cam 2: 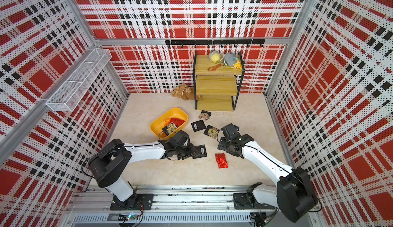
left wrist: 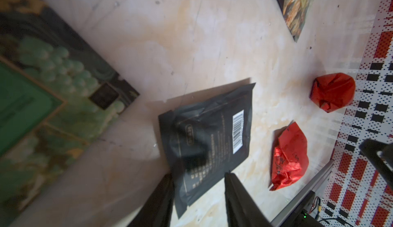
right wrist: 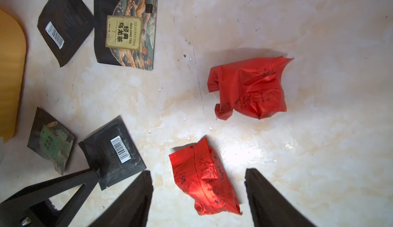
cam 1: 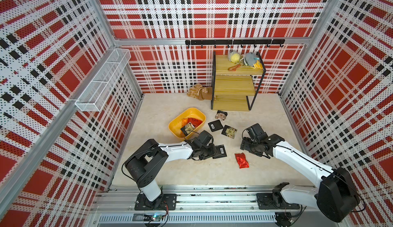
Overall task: Put the tea bags into the storage box
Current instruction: Pick up the tea bag from the center of the board.
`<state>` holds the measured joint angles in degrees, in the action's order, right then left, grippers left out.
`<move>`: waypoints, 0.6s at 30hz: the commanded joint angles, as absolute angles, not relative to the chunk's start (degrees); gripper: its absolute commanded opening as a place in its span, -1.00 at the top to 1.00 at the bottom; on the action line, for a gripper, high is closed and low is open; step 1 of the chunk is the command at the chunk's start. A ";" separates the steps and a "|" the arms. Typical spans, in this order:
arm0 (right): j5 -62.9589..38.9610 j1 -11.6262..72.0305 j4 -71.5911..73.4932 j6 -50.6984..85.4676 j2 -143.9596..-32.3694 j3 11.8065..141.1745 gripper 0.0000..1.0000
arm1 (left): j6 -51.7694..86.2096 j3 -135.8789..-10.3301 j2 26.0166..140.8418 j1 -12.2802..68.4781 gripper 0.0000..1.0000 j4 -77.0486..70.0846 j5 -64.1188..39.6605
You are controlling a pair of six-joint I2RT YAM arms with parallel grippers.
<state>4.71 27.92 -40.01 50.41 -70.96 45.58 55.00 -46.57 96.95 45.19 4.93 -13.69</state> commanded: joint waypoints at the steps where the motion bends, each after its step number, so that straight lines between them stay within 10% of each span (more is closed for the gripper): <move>1: 4.49 27.33 -40.01 50.15 -69.48 44.44 -0.50 | 54.77 -47.69 98.42 45.83 0.24 5.59 -13.24; 12: 3.28 27.33 -39.00 50.01 -69.09 42.77 -0.49 | 53.88 -49.55 99.23 45.79 1.00 5.99 -12.31; 18: 2.57 27.32 -38.91 50.10 -68.07 42.05 -0.49 | 53.35 -51.39 97.93 45.70 1.00 5.98 -11.97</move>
